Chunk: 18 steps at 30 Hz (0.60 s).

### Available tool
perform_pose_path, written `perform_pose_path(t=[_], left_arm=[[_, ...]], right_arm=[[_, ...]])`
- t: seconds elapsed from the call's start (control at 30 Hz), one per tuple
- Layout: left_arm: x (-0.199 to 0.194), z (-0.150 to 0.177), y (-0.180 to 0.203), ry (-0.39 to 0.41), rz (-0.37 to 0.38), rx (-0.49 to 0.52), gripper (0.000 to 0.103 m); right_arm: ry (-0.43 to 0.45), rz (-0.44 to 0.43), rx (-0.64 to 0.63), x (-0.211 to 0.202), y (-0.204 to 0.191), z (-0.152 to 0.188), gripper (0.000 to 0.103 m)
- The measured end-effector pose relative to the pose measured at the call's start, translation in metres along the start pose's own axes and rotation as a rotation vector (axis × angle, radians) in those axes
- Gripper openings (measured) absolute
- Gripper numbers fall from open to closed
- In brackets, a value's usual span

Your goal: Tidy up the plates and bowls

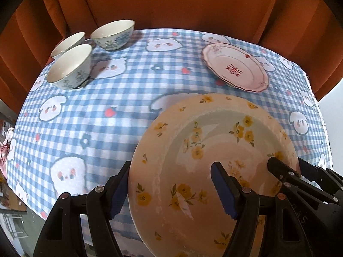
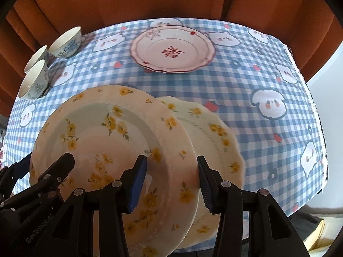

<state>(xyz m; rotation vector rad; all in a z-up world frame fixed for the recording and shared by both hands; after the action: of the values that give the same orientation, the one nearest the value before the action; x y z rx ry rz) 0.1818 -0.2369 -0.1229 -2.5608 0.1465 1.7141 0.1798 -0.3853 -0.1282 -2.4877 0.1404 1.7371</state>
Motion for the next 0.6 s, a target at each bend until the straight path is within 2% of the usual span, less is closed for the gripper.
perform_pose_path(t=[0.4,0.6], left_arm=[[0.010,0.003,0.057,-0.007,0.027,-0.016,0.073],[0.020,0.008,0.074,-0.026,0.037,-0.022,0.073]], right_arm=[[0.009,0.021,-0.004,0.003,0.062,-0.002,0.050],[0.001,0.032,-0.006,0.009,0.079,-0.002,0.050]])
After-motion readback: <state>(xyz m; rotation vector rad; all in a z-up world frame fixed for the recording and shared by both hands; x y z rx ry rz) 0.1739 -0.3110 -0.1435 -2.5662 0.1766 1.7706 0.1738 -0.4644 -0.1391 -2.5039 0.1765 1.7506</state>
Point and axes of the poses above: each gripper's, at about its wrist camera, not at the fingertips, and x roughly the way its jaws point, y to its right, z to its underside, the point moved 8 cm from there along x, roughly the way its jaws point, and after that the axes turned 6 degrees about x, right-handed, at the moved point
